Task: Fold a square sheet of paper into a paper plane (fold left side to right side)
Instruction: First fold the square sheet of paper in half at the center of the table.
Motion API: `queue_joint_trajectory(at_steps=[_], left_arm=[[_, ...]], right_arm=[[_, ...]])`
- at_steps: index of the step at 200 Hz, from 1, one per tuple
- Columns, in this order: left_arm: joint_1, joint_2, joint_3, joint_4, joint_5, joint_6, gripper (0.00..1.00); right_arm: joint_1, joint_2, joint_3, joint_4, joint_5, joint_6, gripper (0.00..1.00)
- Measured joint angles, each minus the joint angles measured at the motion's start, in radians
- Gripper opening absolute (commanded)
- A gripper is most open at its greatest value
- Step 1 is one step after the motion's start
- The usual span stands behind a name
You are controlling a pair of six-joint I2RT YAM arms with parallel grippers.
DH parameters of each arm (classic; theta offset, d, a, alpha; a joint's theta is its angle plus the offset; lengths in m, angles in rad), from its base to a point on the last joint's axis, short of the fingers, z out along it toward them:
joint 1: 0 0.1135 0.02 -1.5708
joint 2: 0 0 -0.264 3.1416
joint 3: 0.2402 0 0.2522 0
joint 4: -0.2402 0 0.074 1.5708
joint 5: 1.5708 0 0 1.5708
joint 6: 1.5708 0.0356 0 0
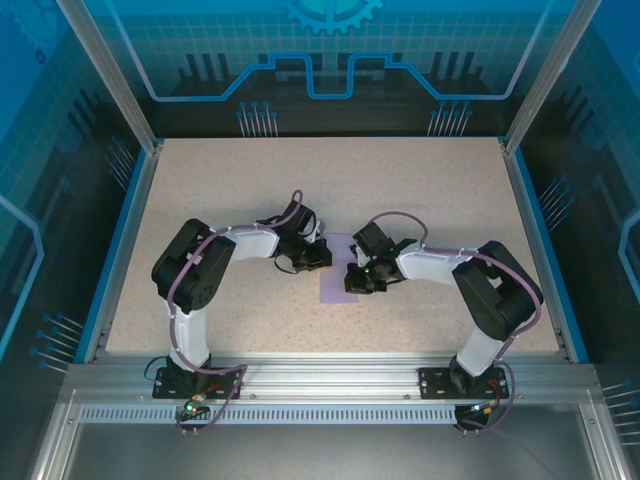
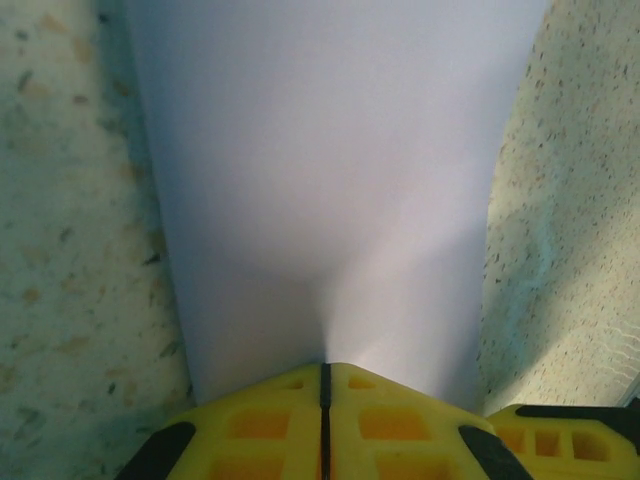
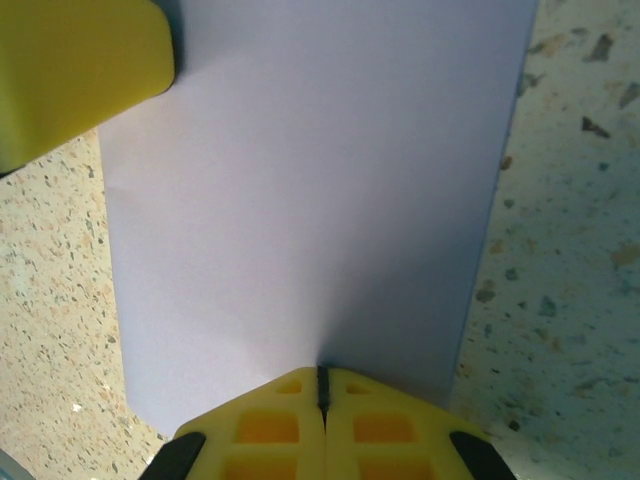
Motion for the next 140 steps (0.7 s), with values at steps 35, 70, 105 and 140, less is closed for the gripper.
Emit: queue_joint_trajectory(at_steps=[35,70,105,140], left_arm=[[0.005,0.020,0.031,-0.008,0.000,0.001,0.11],[0.018,0.035,0.060,-0.027,-0.005,0.003,0.11],[0.043,0.052,0.095,-0.043,-0.028,0.004,0.13],[0.059,0.073,0.130,-0.054,-0.045,0.013,0.13]], right_arm=[[0.000,0.002,0.000,0.017,0.008,0.000,0.01],[0.000,0.004,0.000,0.025,0.013,0.000,0.01],[0.000,0.004,0.000,0.025,0.012,-0.001,0.01],[0.000,0.004,0.000,0.025,0.012,-0.004,0.01]])
